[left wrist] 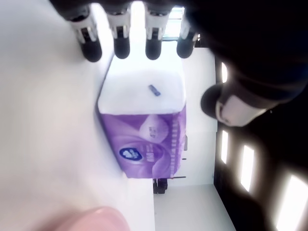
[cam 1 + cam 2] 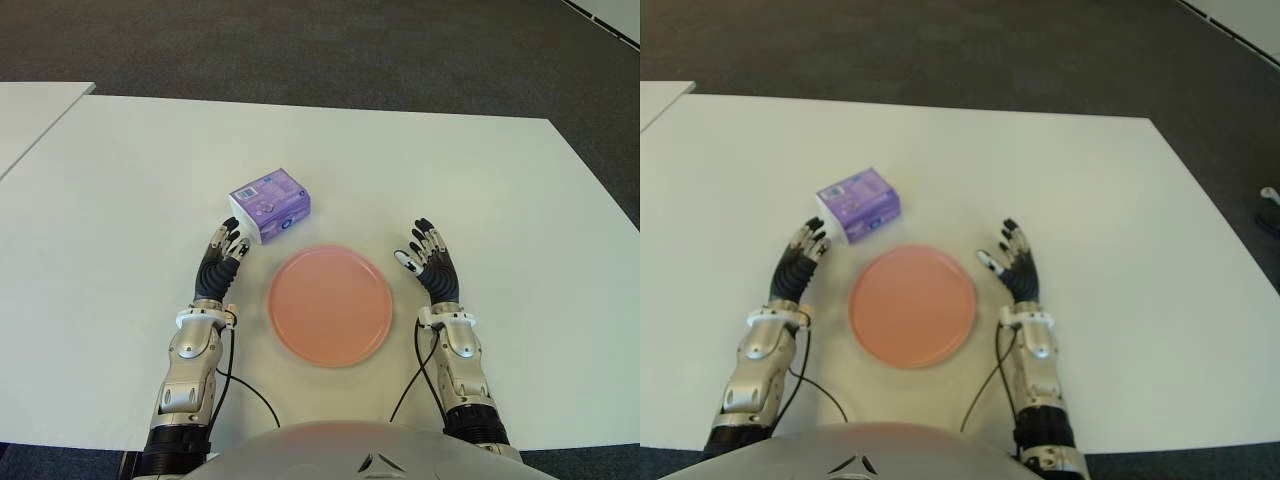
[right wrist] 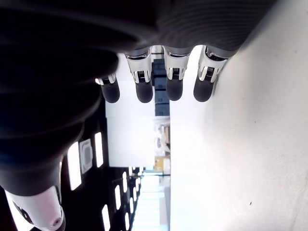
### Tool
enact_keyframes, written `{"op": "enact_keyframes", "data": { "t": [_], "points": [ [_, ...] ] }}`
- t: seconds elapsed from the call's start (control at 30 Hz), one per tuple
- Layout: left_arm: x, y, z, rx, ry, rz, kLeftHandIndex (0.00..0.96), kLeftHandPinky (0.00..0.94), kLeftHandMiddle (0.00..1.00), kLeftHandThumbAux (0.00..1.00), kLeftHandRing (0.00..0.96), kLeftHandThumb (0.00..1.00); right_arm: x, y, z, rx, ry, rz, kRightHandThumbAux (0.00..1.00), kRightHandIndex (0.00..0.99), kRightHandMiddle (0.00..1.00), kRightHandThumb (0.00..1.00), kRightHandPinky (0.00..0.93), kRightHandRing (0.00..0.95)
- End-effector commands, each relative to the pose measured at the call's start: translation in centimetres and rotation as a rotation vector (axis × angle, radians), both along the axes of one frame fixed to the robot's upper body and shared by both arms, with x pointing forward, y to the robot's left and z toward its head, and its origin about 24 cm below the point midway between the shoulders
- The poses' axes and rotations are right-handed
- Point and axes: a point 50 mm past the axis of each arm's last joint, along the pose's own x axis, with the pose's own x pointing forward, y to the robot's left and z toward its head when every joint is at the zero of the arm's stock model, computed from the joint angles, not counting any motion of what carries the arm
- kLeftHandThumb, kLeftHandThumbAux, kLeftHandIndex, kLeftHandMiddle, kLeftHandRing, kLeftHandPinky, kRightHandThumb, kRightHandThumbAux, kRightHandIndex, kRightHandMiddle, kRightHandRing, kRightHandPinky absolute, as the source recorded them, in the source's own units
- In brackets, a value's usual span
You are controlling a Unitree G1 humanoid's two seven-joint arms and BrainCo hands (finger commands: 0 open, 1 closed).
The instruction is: Put the tissue paper into the plate.
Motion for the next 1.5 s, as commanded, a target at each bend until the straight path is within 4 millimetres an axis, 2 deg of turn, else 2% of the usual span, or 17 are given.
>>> {"op": "enact_keyframes", "data": {
  "t": [0.03,0.17,0.33,0.43,0.5,0.57,0.7,0.97,1.27,1.5],
  "points": [
    [2.0,3.2,6.1,0.207,-0.253,0.045,0.000,0.000,0.000,0.515,0.000,0.000,-1.2,0.0,-2.6,0.018,0.142,-0.015,0.716,0.000,0.000,0.017,0.000,0.000],
    [2.3,4.2,9.0,0.389,-0.430,0.098,0.000,0.000,0.000,0.513,0.000,0.000,-1.0,0.0,-2.6,0.021,0.139,-0.018,0.714,0.000,0.000,0.015,0.000,0.000],
    [2.4,3.8,12.2,0.575,-0.622,0.117,0.000,0.000,0.000,0.524,0.000,0.000,-0.8,0.1,-2.5,0.024,0.132,-0.019,0.715,0.000,0.000,0.012,0.000,0.000],
    [2.8,3.3,12.8,0.603,-0.677,0.109,0.000,0.000,0.000,0.537,0.000,0.001,-0.7,0.2,-2.4,0.022,0.129,-0.020,0.717,0.000,0.000,0.011,0.000,0.000],
    [4.5,3.5,13.3,0.670,-0.710,0.107,0.000,0.000,0.000,0.547,0.000,0.015,-0.6,0.3,-2.4,0.016,0.123,-0.017,0.717,0.000,0.000,0.012,0.000,0.000],
    [5.6,3.8,13.6,0.728,-0.726,0.111,0.000,0.000,0.000,0.556,0.000,0.042,-0.6,0.4,-2.4,0.010,0.117,-0.013,0.716,0.000,0.000,0.012,0.000,0.000],
    [6.6,4.0,13.4,0.783,-0.721,0.109,0.000,0.000,0.000,0.558,0.000,0.086,-0.5,0.5,-2.4,0.001,0.109,-0.004,0.711,0.000,0.000,0.011,0.000,0.000],
    [7.8,3.7,13.9,0.945,-0.669,0.054,0.000,0.000,0.000,0.520,0.000,0.139,-0.4,0.4,-2.6,-0.002,0.113,0.000,0.702,0.000,0.000,0.006,0.000,0.000],
    [8.9,2.7,14.7,1.071,-0.623,-0.023,0.000,0.000,0.000,0.453,0.000,0.125,-0.2,0.5,-2.7,0.007,0.125,0.002,0.711,0.000,0.000,0.011,0.000,0.000],
    [10.1,0.8,14.5,1.154,-0.644,-0.103,0.000,0.000,0.000,0.442,0.000,0.101,-0.1,0.5,-2.7,0.008,0.126,0.008,0.717,0.000,0.000,0.013,0.000,0.000]
  ]
}}
